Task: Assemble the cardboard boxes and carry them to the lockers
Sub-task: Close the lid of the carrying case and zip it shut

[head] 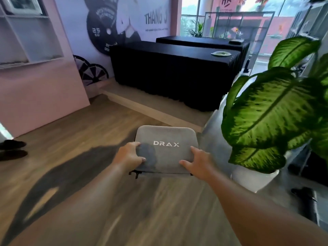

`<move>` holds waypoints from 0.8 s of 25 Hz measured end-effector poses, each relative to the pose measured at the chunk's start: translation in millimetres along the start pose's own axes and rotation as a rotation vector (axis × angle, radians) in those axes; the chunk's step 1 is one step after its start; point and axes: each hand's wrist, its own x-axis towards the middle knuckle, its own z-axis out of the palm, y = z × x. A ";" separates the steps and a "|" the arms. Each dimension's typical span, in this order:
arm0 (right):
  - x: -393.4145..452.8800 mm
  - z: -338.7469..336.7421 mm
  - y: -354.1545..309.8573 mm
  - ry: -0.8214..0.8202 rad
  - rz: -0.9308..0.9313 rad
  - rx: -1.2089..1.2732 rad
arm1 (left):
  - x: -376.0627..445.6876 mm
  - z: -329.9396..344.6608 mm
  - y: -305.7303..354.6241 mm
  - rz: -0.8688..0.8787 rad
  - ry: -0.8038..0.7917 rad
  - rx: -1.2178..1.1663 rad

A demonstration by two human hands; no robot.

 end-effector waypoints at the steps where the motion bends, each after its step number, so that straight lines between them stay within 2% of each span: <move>1: 25.6 2.3 -5.4 0.008 0.007 0.007 | 28.2 -3.5 0.3 0.009 -0.003 0.008; 5: 141.1 7.2 -17.2 0.019 0.054 0.063 | 149.6 -15.6 15.5 0.065 -0.021 0.038; 13: 355.9 -24.2 -36.4 0.084 0.123 0.083 | 380.7 -35.0 63.1 0.134 -0.064 0.022; 20: 539.7 -39.4 -25.5 0.159 0.290 0.057 | 603.7 -13.9 110.4 0.227 -0.152 0.049</move>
